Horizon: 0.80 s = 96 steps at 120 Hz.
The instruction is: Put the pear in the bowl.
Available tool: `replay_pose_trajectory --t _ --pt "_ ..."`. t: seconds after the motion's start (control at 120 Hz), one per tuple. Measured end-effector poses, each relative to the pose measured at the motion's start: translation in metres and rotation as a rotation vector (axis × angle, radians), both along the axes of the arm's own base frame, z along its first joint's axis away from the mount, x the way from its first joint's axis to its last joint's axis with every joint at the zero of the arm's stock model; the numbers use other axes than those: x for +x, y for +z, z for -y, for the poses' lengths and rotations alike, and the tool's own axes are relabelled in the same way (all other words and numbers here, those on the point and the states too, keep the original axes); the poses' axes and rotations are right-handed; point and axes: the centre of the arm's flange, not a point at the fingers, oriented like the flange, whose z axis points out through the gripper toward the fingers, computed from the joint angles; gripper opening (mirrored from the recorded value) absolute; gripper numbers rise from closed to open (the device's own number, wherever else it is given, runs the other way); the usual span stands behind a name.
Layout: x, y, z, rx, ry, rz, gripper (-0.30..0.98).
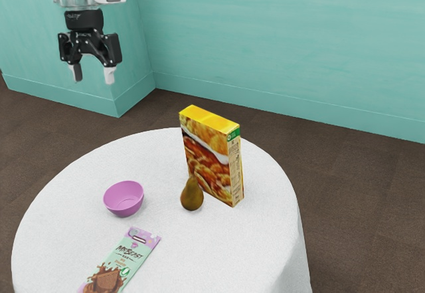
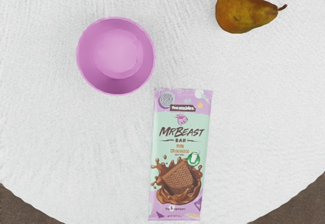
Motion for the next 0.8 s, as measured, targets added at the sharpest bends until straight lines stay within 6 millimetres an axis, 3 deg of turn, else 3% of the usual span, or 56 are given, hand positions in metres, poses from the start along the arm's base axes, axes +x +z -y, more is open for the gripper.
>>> replay_pose_trajectory --t 0.117,0.167,0.267,0.317,0.4,0.483,0.583,0.65,0.742,0.8 --pt "0.017 -0.007 -0.003 0.023 0.015 0.093 0.67" --pt "0.023 -0.026 0.002 0.027 0.025 0.097 0.67" --pt "0.032 -0.078 0.037 -0.003 0.045 0.086 0.67" --pt "0.034 -0.096 0.064 -0.013 0.060 0.091 0.67" --pt "0.028 -0.115 0.117 -0.019 0.085 0.113 0.67" --pt "0.021 -0.161 0.155 -0.017 0.153 0.112 0.67" --pt "0.014 -0.205 0.170 -0.038 0.304 0.119 0.67" --pt "0.009 -0.224 0.178 -0.047 0.403 0.146 0.67" --pt "-0.017 -0.252 0.203 -0.051 0.510 0.178 0.67" --pt "-0.030 -0.257 0.223 -0.063 0.577 0.213 0.67"
